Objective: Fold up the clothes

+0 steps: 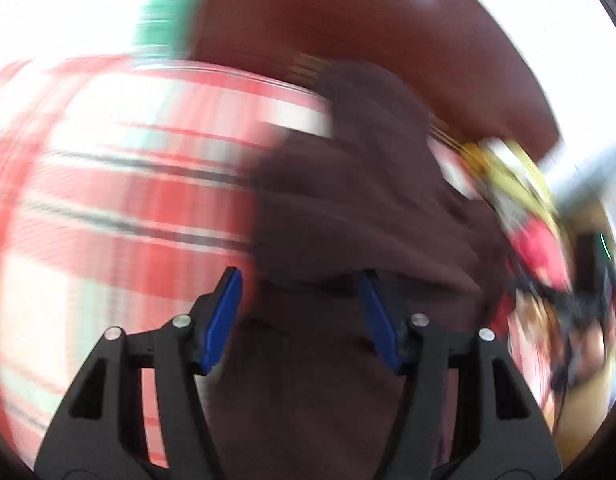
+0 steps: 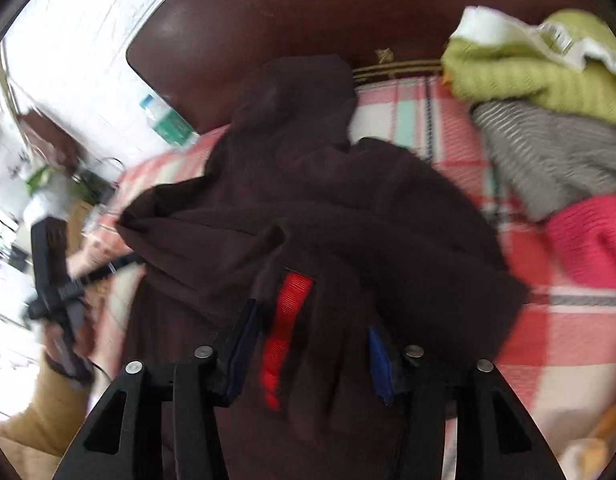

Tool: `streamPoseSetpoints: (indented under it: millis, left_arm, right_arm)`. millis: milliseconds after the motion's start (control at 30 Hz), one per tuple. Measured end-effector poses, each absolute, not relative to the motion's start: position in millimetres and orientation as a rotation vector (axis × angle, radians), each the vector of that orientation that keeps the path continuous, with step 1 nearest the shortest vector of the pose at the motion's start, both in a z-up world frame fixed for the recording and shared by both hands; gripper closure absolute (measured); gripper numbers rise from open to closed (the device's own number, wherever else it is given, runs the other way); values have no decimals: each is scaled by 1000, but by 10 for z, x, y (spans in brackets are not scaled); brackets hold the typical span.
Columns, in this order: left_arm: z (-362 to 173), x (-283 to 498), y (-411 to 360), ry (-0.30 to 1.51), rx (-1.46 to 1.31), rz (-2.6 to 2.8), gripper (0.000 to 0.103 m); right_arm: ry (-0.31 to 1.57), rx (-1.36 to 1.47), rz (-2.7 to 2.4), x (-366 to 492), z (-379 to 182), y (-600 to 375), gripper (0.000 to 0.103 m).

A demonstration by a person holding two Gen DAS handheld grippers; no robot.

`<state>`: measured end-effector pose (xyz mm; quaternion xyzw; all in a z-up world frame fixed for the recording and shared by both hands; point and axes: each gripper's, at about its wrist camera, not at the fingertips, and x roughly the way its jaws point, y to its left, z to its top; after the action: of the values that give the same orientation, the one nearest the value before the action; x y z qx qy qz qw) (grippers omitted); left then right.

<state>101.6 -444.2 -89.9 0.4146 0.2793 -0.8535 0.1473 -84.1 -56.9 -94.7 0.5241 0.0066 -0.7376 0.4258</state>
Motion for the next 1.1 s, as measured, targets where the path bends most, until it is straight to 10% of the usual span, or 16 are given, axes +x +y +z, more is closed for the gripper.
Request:
streamPoseSetpoints:
  millis: [333, 567, 1100]
  left_arm:
    - [-420, 1007, -3757, 404, 1149, -2904, 41]
    - [-1031, 633, -4302, 505, 1381, -2568, 42]
    - [-240, -533, -4387, 421, 1286, -2797, 37]
  right_arm:
    - [367, 1095, -1908, -517, -779, -716, 48]
    - [648, 1169, -1955, -619, -1065, -687, 50]
    - [-48, 1227, -1854, -2471, -703, -1360, 31]
